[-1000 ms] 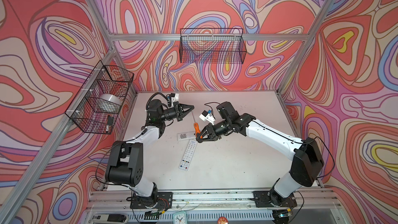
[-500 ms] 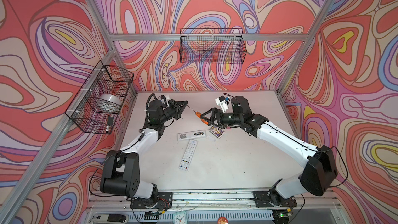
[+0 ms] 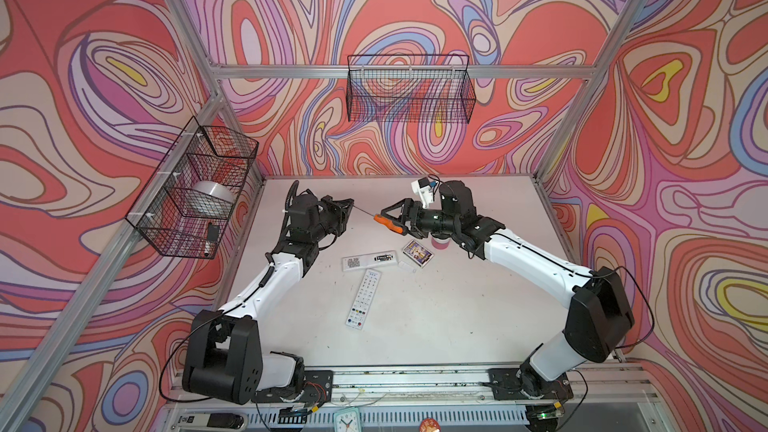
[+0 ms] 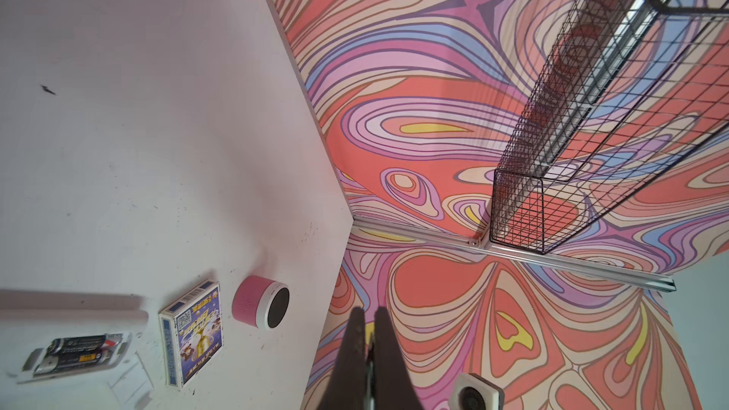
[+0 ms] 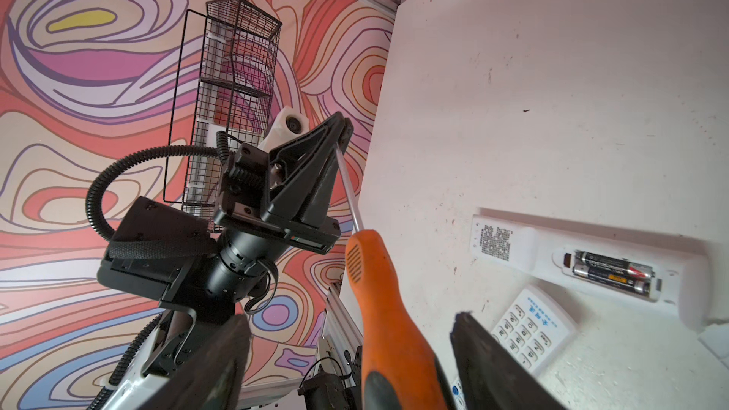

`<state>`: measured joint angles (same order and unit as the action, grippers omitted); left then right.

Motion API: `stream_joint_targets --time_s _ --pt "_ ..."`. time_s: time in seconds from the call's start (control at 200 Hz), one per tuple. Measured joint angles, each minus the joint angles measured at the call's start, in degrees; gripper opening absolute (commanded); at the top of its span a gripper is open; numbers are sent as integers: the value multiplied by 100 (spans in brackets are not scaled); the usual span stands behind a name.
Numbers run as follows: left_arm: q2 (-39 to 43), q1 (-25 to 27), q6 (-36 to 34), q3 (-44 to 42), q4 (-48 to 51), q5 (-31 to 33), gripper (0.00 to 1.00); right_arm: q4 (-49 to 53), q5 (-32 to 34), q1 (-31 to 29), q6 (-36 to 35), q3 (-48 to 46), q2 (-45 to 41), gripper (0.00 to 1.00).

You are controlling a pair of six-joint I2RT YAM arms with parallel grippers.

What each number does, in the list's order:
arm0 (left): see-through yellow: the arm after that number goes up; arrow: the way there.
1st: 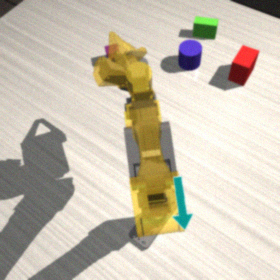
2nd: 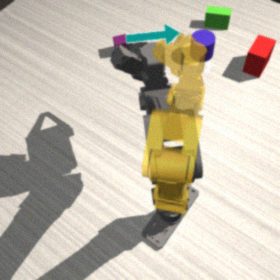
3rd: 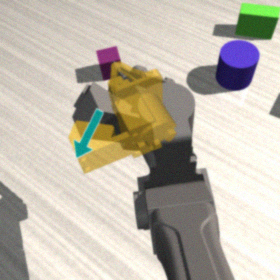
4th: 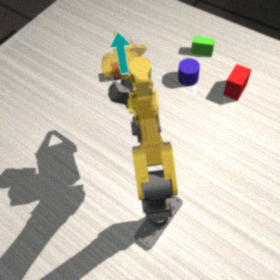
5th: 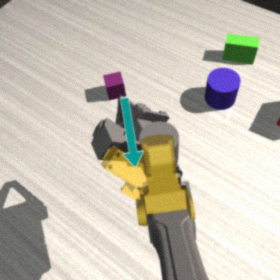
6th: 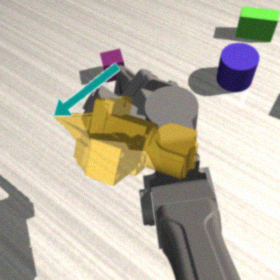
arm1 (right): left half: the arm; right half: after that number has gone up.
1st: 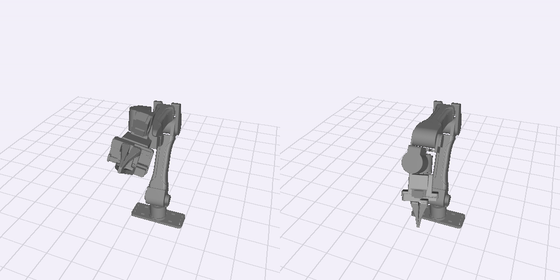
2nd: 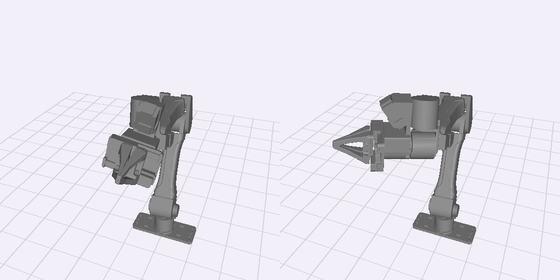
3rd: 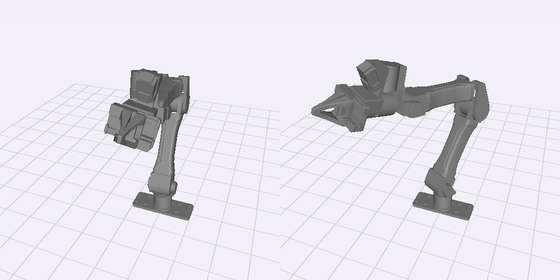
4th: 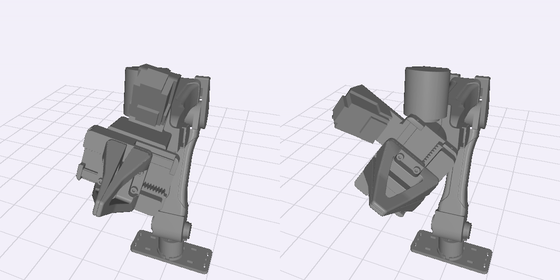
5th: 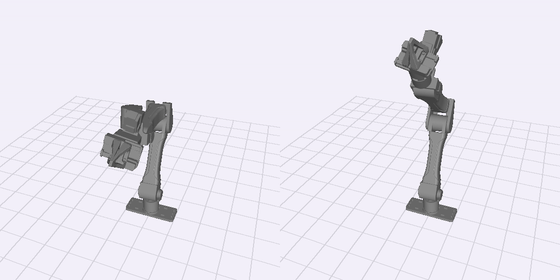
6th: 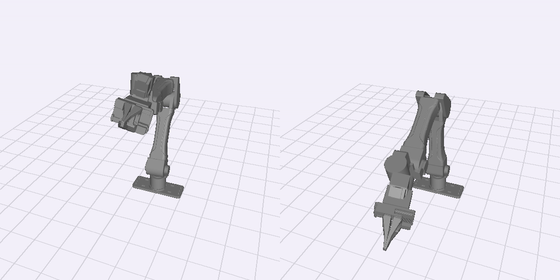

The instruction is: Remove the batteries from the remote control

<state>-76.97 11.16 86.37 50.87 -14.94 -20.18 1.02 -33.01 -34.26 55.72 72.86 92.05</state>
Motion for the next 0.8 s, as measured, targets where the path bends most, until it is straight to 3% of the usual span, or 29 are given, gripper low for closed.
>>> stream_joint_targets --time_s 0.155,0.406,0.801 --pt "7 0 -17 48 240 98 0 -151 -90 0 59 0 57 66" --pt "-26 0 94 120 280 127 0 -155 -188 0 63 105 264 73" --pt "-122 0 334 120 251 197 0 -103 -319 0 24 225 409 70"
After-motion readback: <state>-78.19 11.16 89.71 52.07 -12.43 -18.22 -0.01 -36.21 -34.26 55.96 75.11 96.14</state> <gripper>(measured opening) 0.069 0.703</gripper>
